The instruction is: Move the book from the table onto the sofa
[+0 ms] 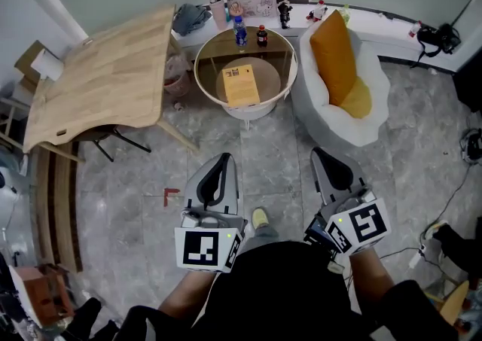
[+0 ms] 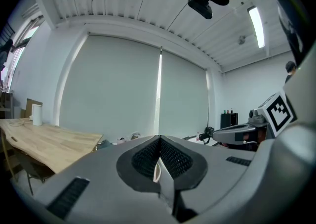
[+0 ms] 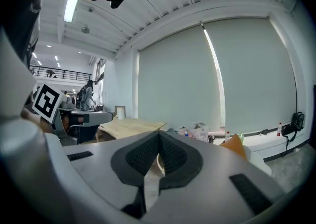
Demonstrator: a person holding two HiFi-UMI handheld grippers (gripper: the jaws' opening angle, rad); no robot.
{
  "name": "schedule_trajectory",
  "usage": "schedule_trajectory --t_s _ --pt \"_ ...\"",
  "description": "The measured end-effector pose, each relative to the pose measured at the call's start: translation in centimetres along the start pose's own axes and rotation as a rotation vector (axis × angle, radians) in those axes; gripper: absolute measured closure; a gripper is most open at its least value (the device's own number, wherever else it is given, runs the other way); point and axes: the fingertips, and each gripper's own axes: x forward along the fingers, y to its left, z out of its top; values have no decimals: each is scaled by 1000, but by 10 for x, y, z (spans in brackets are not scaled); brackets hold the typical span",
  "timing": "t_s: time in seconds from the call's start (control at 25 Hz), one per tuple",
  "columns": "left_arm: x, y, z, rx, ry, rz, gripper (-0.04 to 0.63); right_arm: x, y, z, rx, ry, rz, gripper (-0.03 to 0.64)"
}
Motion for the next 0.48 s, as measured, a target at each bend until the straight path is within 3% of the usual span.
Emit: schedule_trajectory --t_s 0.48 --pt "15 51 5 -17 -21 16 594 46 9 18 -51 -7 -1 611"
